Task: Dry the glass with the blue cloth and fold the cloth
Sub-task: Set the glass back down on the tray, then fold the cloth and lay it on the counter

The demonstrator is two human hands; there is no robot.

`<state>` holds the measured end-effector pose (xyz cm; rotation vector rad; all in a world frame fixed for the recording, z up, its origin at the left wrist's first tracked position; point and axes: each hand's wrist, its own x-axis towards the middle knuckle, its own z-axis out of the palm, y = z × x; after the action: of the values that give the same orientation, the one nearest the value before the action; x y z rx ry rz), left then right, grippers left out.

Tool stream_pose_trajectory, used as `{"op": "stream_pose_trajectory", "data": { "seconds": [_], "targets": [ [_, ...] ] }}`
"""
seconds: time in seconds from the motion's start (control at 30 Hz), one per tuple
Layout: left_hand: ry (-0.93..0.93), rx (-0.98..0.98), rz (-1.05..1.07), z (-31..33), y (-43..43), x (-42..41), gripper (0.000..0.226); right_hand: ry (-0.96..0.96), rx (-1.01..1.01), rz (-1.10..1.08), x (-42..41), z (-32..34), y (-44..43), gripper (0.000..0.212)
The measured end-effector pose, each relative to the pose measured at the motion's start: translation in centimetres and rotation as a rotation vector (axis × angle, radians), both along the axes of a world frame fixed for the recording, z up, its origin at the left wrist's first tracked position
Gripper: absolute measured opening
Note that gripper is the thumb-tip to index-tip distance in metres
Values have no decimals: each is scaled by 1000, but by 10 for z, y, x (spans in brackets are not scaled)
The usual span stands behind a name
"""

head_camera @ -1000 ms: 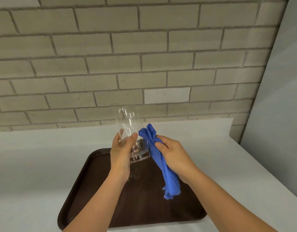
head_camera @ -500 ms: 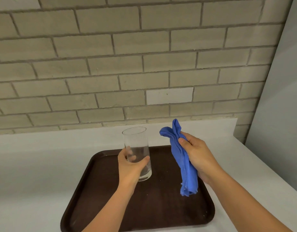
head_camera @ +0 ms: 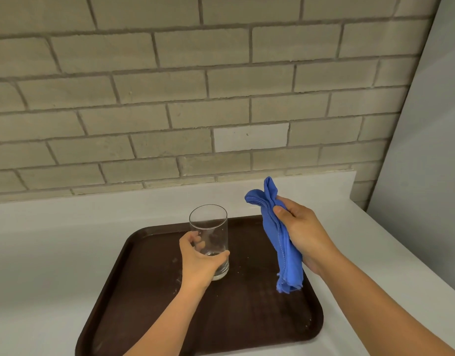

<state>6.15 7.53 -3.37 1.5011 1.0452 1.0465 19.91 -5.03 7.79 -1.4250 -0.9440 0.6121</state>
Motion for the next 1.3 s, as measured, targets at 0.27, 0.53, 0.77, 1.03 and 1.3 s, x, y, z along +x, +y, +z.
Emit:
{"op": "stream_pose_trajectory", "data": {
  "seconds": [0.27, 0.53, 0.77, 1.03, 1.3],
  "targets": [
    [26, 6, -20, -13, 4, 0, 81, 34, -8, -1, 3, -5, 9, 32],
    [-130, 297, 178, 35, -51, -9, 80, 41, 20, -24, 5, -10, 6, 27],
    [-148, -163, -435, 110, -89, 42, 45, -390, 127, -119, -18, -14, -3, 41],
    [-130, -43, -432, 137, -77, 80, 12, 12, 402, -180, 31, 2, -47, 24],
    [-107, -119, -592, 143, -89, 114, 20, 127, 97, -132, 100, 13, -68, 16]
  ]
}}
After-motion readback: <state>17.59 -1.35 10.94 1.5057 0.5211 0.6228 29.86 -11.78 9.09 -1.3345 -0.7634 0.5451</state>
